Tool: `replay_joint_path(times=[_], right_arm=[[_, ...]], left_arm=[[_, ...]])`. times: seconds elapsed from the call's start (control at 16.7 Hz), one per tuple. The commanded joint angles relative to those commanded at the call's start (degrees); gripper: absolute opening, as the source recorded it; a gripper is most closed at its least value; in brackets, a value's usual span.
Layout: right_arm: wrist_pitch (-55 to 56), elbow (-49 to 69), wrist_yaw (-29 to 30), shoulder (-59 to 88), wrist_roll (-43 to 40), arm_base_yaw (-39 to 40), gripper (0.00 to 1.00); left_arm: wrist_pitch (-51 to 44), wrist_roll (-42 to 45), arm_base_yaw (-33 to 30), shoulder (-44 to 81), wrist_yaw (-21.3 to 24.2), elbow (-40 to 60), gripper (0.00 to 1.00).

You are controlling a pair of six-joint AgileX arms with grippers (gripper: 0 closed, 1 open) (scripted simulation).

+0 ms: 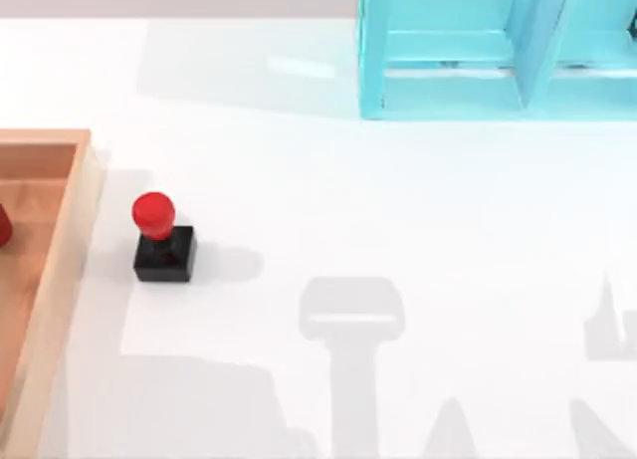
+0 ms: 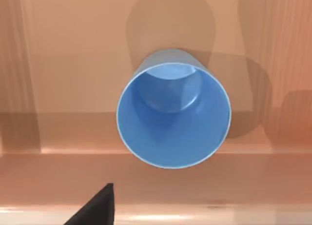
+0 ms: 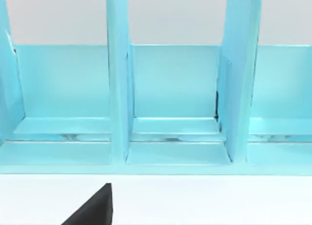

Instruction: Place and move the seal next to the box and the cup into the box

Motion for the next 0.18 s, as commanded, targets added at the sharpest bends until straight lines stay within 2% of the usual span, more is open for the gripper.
replay_joint_path(times=[0.18], right_arm=[[0.00,0.00,0.00,0.00,0.00,0.00,1.00]], left_arm=[[-1.97,-0.11,-0.09,-0.32,-0.05,1.79,1.00]])
